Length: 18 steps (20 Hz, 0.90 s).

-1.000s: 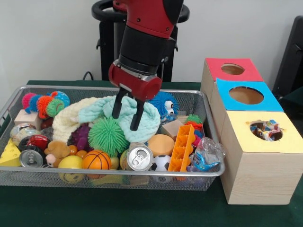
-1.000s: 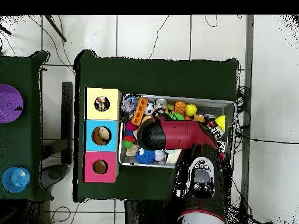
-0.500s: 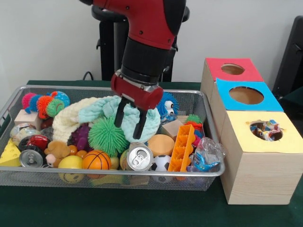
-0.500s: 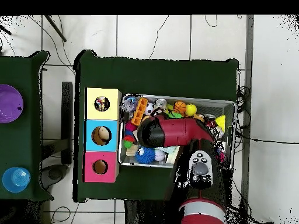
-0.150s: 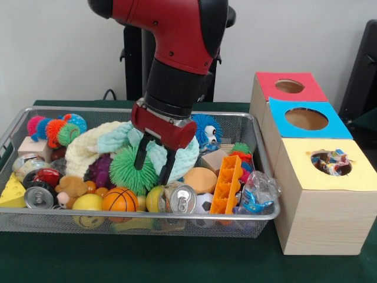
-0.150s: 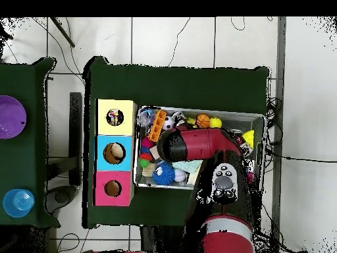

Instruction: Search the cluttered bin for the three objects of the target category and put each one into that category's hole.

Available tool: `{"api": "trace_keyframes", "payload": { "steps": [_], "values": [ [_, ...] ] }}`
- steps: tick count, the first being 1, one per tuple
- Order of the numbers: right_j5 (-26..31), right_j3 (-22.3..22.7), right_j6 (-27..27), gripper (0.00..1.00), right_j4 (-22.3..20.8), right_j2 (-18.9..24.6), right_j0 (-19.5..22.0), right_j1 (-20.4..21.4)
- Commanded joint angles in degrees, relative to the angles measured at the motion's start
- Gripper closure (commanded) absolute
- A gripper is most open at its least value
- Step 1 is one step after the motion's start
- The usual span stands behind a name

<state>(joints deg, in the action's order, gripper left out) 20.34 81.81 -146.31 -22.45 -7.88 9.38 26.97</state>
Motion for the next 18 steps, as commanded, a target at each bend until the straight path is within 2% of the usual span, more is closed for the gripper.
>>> {"api": "trace_keyframes", "payload": {
  "steps": [1,8,18],
  "values": [
    [4.59,-3.28,2.65,0.00,-3.65,-0.57,-1.29,-4.58],
    [4.72,-5.07,-1.03,0.00,-3.30,-5.76,-4.00,-5.49],
    [6.75,-3.58,-0.93,0.00,-1.54,-10.06,-5.95,-4.91]
  ]
}}
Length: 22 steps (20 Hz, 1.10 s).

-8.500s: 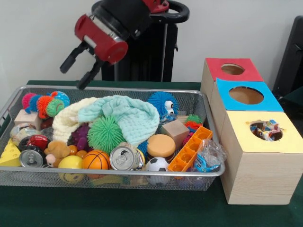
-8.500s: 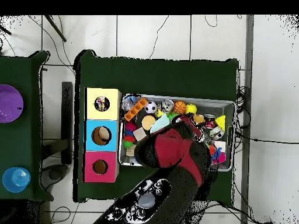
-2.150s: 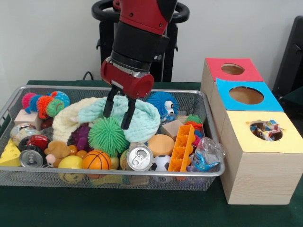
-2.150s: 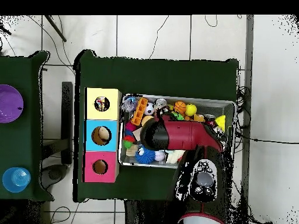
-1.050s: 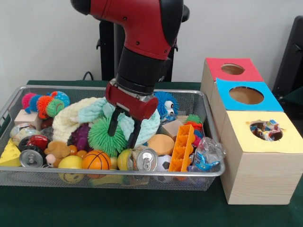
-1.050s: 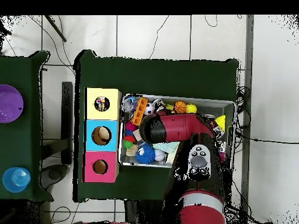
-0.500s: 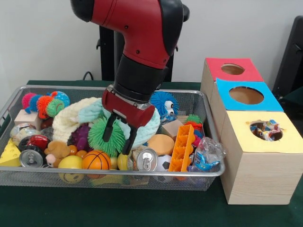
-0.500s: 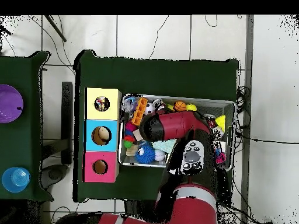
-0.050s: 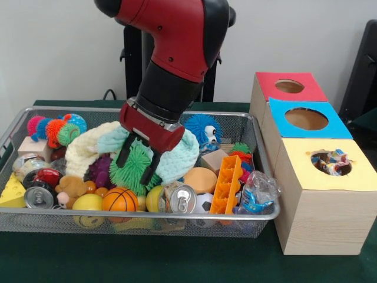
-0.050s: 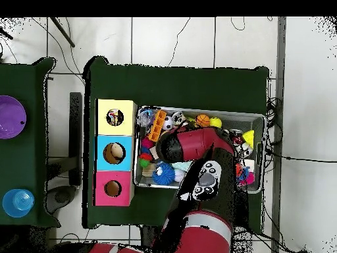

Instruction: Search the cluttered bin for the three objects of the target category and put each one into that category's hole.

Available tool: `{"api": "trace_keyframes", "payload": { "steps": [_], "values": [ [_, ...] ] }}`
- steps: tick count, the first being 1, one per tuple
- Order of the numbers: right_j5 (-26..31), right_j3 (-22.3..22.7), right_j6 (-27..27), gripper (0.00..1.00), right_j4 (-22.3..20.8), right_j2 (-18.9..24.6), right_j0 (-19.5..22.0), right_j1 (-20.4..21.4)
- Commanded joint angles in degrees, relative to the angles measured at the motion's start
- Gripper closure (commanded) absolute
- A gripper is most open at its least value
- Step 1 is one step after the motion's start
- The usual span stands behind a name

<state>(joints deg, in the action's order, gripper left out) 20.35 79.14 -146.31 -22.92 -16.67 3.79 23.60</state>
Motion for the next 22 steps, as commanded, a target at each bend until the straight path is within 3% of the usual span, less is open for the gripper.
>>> {"api": "trace_keyframes", "payload": {
  "steps": [1,11,19,22],
  "values": [
    [6.80,-0.91,-0.77,0.00,-1.02,-1.52,-0.42,-1.52],
    [9.36,-1.73,2.12,0.00,-1.45,-3.82,-1.43,-1.02],
    [7.34,-2.40,4.95,0.00,-1.39,0.24,0.86,-2.23],
    [8.97,-0.41,7.34,0.00,-1.20,2.17,1.84,-1.70]
  ]
}}
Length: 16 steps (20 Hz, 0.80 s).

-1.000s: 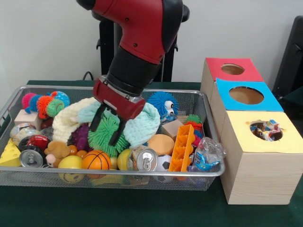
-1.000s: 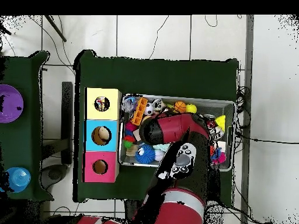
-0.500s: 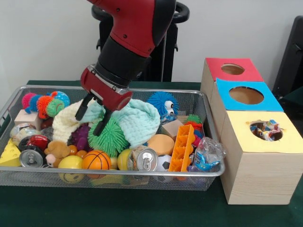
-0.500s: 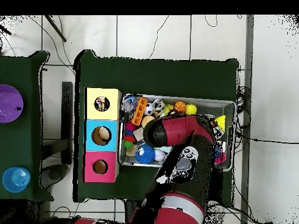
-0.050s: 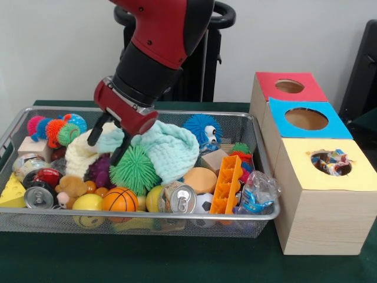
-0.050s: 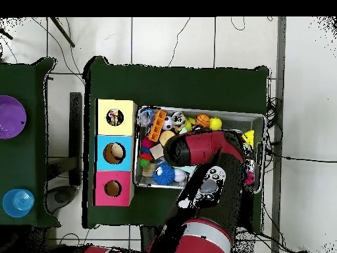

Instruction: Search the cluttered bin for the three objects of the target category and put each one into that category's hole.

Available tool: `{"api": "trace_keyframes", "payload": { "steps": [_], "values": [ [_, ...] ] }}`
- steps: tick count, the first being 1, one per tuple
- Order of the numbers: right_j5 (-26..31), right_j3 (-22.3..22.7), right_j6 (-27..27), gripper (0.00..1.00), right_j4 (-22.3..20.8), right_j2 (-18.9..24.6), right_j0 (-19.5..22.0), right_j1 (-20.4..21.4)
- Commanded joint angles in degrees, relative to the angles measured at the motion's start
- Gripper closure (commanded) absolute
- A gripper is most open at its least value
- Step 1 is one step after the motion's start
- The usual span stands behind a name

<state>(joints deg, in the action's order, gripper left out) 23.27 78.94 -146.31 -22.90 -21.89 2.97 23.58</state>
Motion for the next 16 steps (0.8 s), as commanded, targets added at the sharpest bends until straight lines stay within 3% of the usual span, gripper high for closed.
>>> {"api": "trace_keyframes", "payload": {
  "steps": [1,16],
  "values": [
    [6.93,0.93,8.24,0.00,-0.94,8.33,3.11,-1.41],
    [6.98,2.95,7.42,0.00,-0.62,10.24,3.87,-1.29]
  ]
}}
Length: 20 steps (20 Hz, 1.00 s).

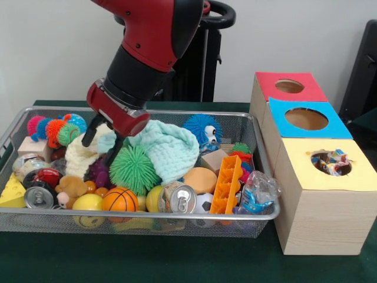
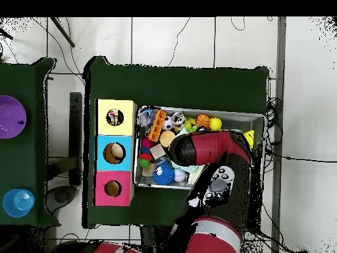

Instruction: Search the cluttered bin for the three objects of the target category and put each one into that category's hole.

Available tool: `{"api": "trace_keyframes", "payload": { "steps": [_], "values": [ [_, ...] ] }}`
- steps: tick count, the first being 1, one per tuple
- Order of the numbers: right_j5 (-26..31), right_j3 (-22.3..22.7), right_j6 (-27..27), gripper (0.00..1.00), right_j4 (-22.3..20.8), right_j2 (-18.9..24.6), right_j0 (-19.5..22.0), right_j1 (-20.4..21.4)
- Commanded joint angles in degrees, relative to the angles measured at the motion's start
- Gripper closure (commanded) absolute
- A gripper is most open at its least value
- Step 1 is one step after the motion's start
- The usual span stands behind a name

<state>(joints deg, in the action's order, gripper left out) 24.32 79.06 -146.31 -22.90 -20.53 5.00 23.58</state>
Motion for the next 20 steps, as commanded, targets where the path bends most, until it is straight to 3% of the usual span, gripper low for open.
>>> {"api": "trace_keyframes", "payload": {
  "steps": [1,20],
  "values": [
    [6.39,3.00,8.03,0.00,-0.61,9.27,2.10,-1.19],
    [9.20,4.00,9.50,0.00,-0.98,12.56,4.35,-0.08]
  ]
}}
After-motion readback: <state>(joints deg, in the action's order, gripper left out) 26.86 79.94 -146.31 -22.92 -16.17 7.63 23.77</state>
